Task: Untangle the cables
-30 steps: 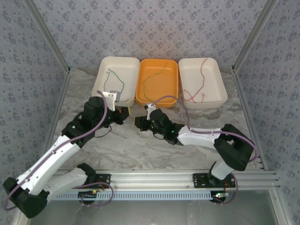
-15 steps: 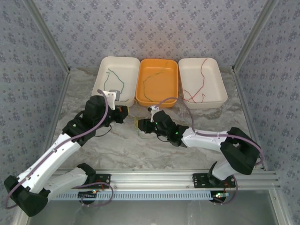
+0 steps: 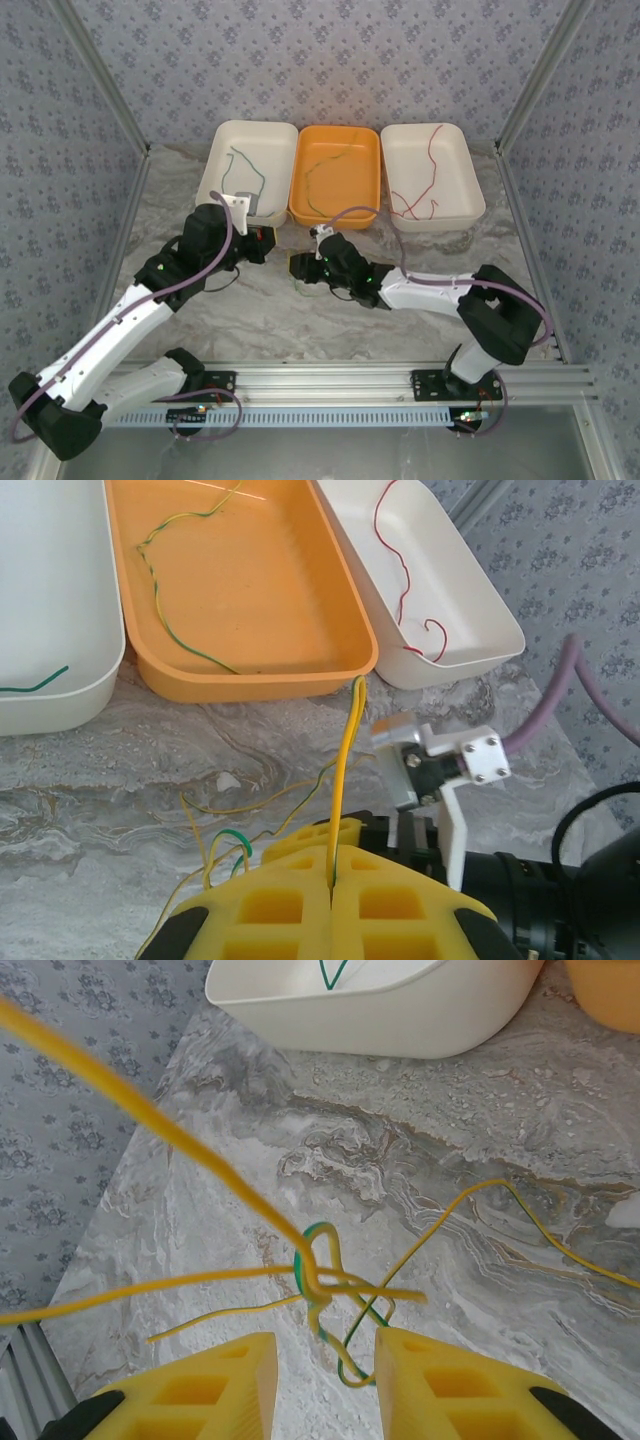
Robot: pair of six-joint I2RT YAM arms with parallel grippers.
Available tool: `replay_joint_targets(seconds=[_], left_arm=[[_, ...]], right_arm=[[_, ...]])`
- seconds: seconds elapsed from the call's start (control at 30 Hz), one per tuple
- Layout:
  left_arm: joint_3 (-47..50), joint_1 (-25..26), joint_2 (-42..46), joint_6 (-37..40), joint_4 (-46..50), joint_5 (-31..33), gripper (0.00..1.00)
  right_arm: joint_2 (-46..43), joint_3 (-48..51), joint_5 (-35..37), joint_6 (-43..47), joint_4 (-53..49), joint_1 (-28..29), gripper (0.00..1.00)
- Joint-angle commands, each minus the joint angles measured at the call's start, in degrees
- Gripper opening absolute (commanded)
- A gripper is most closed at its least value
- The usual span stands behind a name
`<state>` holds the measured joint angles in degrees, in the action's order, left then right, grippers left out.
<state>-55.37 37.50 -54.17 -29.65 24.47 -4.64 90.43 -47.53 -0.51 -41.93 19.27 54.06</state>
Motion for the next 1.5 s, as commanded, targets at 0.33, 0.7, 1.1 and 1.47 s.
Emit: replay_joint_targets(seconds=[0.33, 0.7, 1.1, 1.47], left_arm=[[-2.9, 0.7, 0.3, -0.3, 0.3, 0.3, 0.0], [-2.5, 0.8, 0.1, 0.2, 1.1, 2.0, 0.0], [-7.5, -5.0, -11.3, 4.2, 10.0, 17.2, 0.0], [-1.5, -5.7, -18.3, 3.0, 6.2, 22.9, 0.0]], right_arm=[[5.7, -4.9, -1.2, -2.2, 0.9, -1.2, 0.31], [4.8, -4.8, -1.2, -2.3, 1.4, -0.7, 0.0], [-8.5, -0.3, -14.2, 4.4, -6.1, -1.8, 0.0], [-19.6, 3.3, -26.3, 5.4, -7.7, -8.7, 0.0]])
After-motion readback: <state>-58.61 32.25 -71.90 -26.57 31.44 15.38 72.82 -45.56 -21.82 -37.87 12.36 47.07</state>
